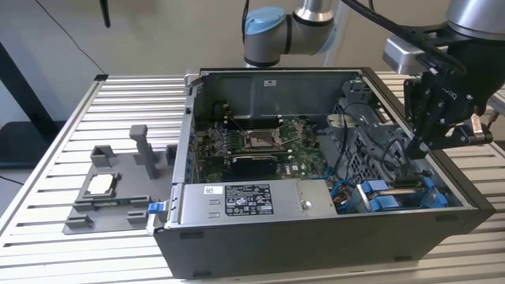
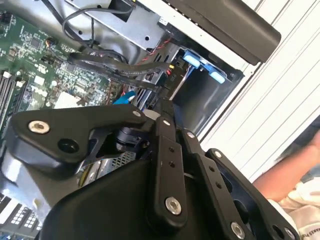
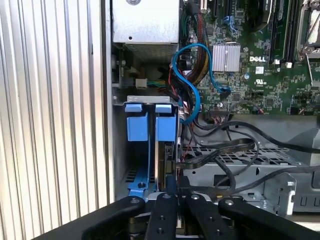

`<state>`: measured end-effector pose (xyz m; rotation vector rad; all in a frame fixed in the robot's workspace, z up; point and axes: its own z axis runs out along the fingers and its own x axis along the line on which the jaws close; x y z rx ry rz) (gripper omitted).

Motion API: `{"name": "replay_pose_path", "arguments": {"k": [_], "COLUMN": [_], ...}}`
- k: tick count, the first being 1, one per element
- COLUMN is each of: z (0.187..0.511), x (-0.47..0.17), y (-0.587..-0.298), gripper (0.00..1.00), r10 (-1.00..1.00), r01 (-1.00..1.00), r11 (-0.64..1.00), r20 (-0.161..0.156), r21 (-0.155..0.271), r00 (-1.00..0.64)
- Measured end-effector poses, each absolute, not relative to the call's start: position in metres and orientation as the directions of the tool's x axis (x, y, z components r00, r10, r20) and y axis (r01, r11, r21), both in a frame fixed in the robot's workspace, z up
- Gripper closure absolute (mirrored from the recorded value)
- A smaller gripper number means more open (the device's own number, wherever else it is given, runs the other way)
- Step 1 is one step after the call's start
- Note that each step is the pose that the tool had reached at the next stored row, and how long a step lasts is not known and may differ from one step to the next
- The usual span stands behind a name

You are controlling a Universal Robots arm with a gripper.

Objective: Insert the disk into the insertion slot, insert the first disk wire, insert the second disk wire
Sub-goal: 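Insert the second disk wire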

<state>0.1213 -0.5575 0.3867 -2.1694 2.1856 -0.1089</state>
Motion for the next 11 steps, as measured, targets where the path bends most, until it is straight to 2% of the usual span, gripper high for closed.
{"name": "replay_pose_path", "arguments": {"k": [1, 2, 11], "z": [0.3867, 0.3867, 0.3877], "x": [0.1214, 0.1214, 0.1214], "y": [-0.5575, -0.5575, -0.5575], "gripper": [0.85, 0.89, 0.89], "r10": [-1.000, -1.000, -1.000], "r01": [-0.996, -0.996, -0.996], "r11": [0.007, 0.007, 0.007], "r20": [0.007, 0.007, 0.007], "r21": [-0.092, -0.092, -0.092], "r00": [-0.008, -0.008, -0.008]}}
